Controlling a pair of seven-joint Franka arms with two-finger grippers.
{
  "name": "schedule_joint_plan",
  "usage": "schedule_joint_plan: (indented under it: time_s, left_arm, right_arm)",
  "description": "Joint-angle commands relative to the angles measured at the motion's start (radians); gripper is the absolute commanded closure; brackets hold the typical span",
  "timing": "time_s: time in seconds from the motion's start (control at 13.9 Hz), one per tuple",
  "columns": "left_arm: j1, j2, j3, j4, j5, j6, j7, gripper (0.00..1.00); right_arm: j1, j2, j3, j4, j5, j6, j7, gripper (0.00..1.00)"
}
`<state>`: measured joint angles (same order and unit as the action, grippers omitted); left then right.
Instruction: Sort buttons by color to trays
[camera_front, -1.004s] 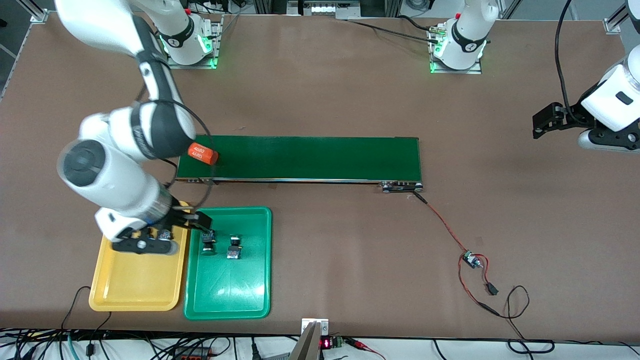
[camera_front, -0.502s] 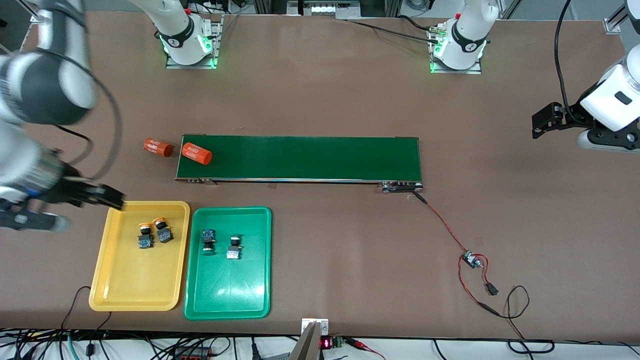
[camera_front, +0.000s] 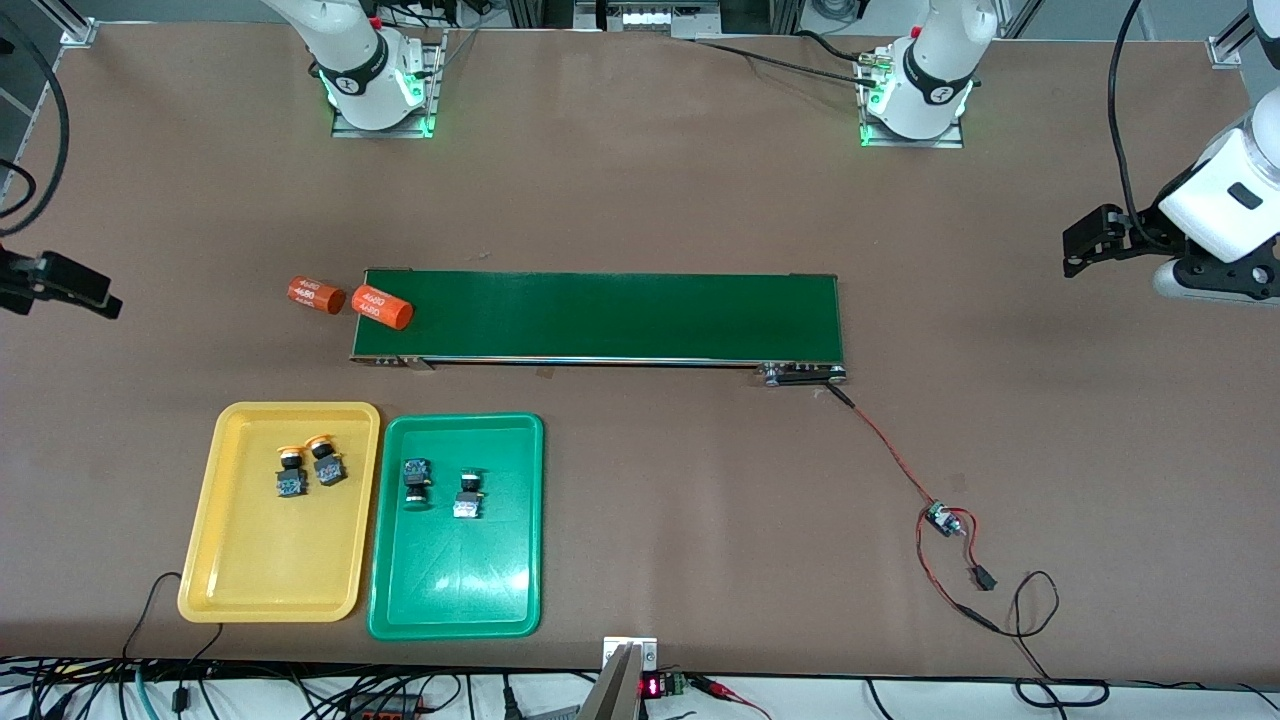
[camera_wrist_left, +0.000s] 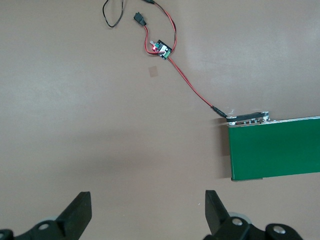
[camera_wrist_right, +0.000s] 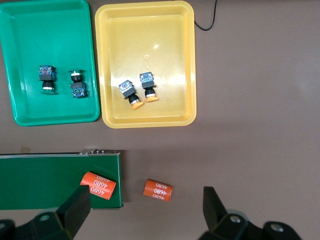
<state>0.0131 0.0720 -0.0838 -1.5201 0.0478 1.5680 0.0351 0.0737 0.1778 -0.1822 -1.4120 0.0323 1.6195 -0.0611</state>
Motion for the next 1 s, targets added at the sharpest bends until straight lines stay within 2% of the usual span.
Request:
schedule_joint_plan:
  time_s: [0.0,0.14,0.57,0.93]
  left_arm:
    - [-0.002,-0.004,-0.001,0.005,0.006,0.003,0.012,0.00]
    - [-0.002,-0.004,-0.001,0.005,0.007,0.003,0.012,0.00]
    - [-0.004,-0.004,-0.001,0.005,0.007,0.003,0.012,0.00]
    - [-0.004,-0.004,-0.001,0.005,0.007,0.003,0.012,0.00]
  right_arm:
    - [-0.023,-0.040,0.024,-0.053,-0.017,0.019,-0.013,0.00]
    - [-0.020,-0.070,0.024,-0.080,-0.018,0.008,-0.031,0.00]
    - [-0.017,-0.224,0.026,-0.261,-0.022,0.007,-0.019,0.00]
    - [-0.018,-0.225,0.035,-0.260,-0.020,-0.006,0.004,0.00]
